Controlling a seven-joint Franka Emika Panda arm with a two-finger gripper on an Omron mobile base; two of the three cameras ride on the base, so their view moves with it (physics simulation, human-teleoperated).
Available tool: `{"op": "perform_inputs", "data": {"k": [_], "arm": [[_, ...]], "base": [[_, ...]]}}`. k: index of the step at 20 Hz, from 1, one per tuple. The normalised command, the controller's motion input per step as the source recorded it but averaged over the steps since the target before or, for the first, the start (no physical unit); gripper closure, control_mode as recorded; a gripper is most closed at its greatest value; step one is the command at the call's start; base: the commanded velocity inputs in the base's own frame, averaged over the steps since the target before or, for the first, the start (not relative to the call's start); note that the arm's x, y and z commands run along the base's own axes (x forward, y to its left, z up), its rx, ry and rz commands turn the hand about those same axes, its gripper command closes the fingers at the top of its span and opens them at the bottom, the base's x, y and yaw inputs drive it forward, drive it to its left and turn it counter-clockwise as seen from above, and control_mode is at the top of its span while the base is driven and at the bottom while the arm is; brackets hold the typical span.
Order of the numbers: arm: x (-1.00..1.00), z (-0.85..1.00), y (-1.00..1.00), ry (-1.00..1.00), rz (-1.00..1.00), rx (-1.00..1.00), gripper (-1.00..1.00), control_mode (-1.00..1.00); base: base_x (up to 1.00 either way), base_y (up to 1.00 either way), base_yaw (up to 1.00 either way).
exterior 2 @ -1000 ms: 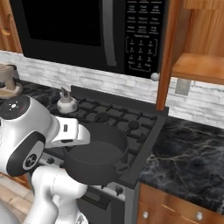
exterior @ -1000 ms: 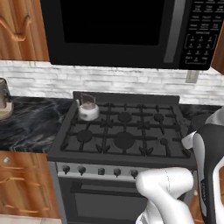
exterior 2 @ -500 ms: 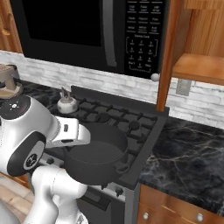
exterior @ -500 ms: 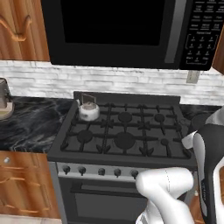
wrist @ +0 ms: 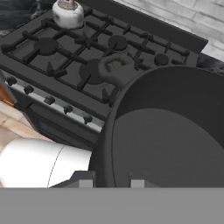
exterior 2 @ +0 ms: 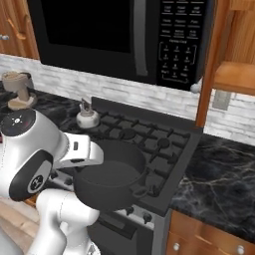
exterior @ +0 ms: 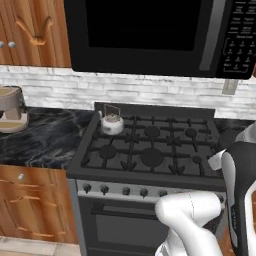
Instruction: Pick the kettle from the cabinet and place it on a stove burner. Then pick the pot from the counter and place it on another stove burner. Finally, turn both burners on.
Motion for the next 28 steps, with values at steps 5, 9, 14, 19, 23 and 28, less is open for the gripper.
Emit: {"op": "perform_inputs", "data": {"k": [5,9,14,19,23,28], "arm": [[0.0,0.0,0.0,0.0,0.0,0.0,1.0,1.0],[0.0,0.0,0.0,0.0,0.0,0.0,1.0,1.0],[0.0,0.0,0.0,0.0,0.0,0.0,1.0,1.0],[0.0,0.0,0.0,0.0,0.0,0.0,1.0,1.0],[0.0,0.0,0.0,0.0,0.0,0.0,1.0,1.0],[0.0,0.0,0.0,0.0,0.0,0.0,1.0,1.0]], "base": [[0.33,0.59,0.18],[0.34,0.32,0.15],[0.13,0.02,0.13],[0.55,0.0,0.17],[0.17,0.0,0.18],[0.27,0.0,0.2]]}}
